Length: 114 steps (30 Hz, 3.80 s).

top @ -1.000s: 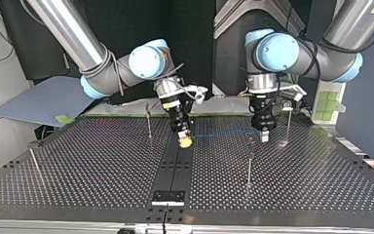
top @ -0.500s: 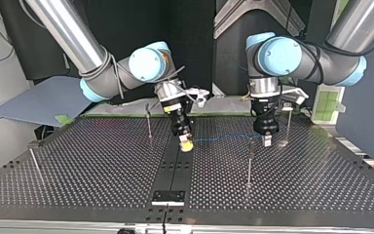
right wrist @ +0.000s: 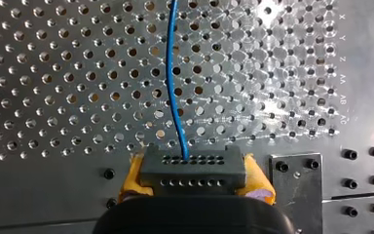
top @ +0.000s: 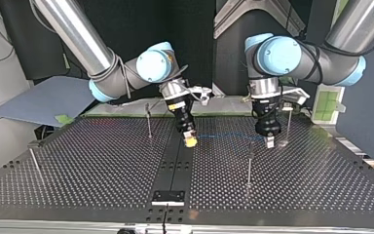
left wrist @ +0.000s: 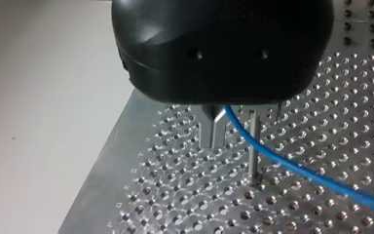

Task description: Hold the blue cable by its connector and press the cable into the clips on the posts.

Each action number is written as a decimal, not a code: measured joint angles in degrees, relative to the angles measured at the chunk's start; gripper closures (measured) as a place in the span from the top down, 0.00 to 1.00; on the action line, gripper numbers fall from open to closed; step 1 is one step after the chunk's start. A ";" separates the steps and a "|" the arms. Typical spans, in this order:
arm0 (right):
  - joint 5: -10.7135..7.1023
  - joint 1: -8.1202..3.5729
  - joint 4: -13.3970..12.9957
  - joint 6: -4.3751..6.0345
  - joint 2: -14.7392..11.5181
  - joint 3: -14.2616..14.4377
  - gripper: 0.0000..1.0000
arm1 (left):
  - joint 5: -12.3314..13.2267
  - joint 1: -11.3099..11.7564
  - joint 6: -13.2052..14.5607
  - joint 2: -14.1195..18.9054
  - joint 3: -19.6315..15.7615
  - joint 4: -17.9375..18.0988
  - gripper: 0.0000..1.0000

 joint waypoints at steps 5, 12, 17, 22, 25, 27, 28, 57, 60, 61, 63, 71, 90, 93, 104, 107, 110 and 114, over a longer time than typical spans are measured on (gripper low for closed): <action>-0.03 -0.14 -0.02 0.00 0.09 0.00 0.00 | 0.21 0.18 0.00 -0.37 0.00 1.55 0.00; 0.01 -0.36 -0.05 0.01 0.21 0.00 0.00 | -0.37 0.06 -0.13 -0.65 0.00 1.69 0.00; -0.01 -0.42 -0.08 0.04 0.24 0.00 0.00 | -0.56 -0.05 0.05 -0.66 0.00 3.07 0.00; -0.02 -0.58 -0.14 0.03 0.31 -0.10 0.00 | -0.73 -0.06 0.16 -0.68 0.01 3.28 0.00; -0.02 -0.61 -0.14 0.05 0.33 -0.15 0.00 | -0.80 -0.26 0.22 -0.68 0.00 3.61 0.00; -0.02 -0.61 -0.11 0.05 0.35 -0.16 0.00 | -0.93 -0.57 0.27 -0.68 0.00 3.73 0.00; -0.02 -0.61 -0.11 0.06 0.36 -0.16 0.00 | -1.09 -0.75 0.30 -0.67 0.00 3.59 0.00; 0.23 -0.48 0.10 0.05 0.58 -0.18 0.00 | -1.30 -1.74 -0.92 -0.69 0.00 1.78 0.00; 0.19 -0.51 0.13 0.04 0.60 -0.17 0.00 | -1.39 -1.67 -0.89 -0.73 0.00 1.69 0.00; 0.20 -0.53 0.13 0.04 0.60 -0.18 0.00 | -1.45 -1.69 -0.89 -0.72 0.00 1.61 0.00; 0.22 -0.55 0.12 0.05 0.66 -0.18 0.00 | -1.63 -1.77 -0.93 -0.74 0.00 1.34 0.00; 0.25 -0.61 0.02 0.03 0.69 -0.18 0.00 | -1.84 -2.47 -1.22 -0.78 0.00 -0.27 0.00; 0.33 -0.61 0.29 -0.41 0.85 -0.19 0.00 | -0.04 0.20 3.18 -3.21 0.00 -0.62 0.00; 0.35 -0.62 0.28 -0.45 0.86 -0.19 0.00 | 0.20 0.66 3.53 -3.22 0.00 -0.66 0.00; 0.42 -0.62 0.17 -0.55 0.88 -0.30 0.00 | 2.20 0.91 4.32 -3.00 0.00 -1.73 0.00; 0.42 -0.62 0.13 -0.56 0.88 -0.34 0.00 | 2.38 0.83 4.38 -2.91 0.00 -1.93 0.00; 0.42 -0.62 0.10 -0.56 0.88 -0.34 0.00 | 2.48 0.66 4.65 -2.71 0.00 -2.20 0.00; 0.41 -0.62 0.14 -0.56 0.88 -0.35 0.00 | 2.60 0.50 5.10 -1.78 0.00 -3.30 0.00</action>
